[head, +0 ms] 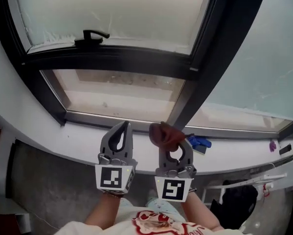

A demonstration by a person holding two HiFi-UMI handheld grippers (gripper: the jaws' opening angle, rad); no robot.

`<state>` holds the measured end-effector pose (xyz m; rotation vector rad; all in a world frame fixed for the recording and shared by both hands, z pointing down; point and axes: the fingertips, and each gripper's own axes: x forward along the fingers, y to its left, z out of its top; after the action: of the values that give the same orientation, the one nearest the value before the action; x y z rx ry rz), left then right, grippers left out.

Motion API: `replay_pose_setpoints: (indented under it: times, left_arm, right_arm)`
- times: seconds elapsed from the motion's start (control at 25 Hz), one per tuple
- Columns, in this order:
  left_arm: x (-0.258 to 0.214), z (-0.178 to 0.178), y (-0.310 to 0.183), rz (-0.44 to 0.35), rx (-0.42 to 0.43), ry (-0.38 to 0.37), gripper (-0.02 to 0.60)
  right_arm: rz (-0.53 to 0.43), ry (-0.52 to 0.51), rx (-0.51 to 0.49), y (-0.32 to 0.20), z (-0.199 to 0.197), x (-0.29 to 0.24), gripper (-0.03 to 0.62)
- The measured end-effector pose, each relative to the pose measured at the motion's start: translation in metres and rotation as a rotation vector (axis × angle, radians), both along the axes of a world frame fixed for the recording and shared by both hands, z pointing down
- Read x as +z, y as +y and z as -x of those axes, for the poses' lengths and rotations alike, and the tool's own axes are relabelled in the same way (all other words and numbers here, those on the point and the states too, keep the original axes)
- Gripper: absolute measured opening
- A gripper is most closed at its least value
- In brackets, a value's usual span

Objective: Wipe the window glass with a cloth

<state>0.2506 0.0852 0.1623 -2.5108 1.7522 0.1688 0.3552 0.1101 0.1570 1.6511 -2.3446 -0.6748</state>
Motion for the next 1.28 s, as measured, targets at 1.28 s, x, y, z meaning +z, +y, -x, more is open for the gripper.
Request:
replay_pose_setpoints:
  times: [1.28]
  left_arm:
    - [0.022,0.011,-0.075,0.109,0.234,-0.031,0.021]
  right_arm:
    - [-0.083,0.924,0.322,-0.264,-0.033,0.081,0.087]
